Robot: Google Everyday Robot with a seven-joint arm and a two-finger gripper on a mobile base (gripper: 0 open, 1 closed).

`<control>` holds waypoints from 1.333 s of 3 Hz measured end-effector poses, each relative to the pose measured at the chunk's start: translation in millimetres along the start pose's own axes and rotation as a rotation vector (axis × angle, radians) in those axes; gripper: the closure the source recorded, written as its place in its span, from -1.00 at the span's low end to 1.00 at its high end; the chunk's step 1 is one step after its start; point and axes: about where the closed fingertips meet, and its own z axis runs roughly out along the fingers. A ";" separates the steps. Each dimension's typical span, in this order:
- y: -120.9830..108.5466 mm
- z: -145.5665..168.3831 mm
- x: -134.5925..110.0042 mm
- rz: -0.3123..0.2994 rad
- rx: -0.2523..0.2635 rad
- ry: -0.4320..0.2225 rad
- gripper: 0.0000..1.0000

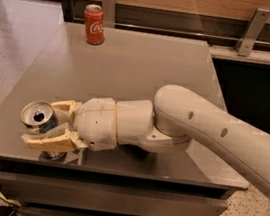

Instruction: Move redbull can near coke can

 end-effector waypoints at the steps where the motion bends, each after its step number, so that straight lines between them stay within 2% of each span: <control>1: 0.9 1.2 -0.9 -0.002 -0.003 0.001 1.00; 2: -3.0 0.5 -4.9 -0.003 -0.006 0.002 1.00; 3: -30.6 -18.1 -17.1 0.004 0.007 0.003 1.00; 4: -85.2 -55.5 -36.3 0.027 0.033 0.026 1.00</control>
Offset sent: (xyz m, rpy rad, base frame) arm 0.0112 -0.0020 0.0107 -0.0016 0.0005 0.0038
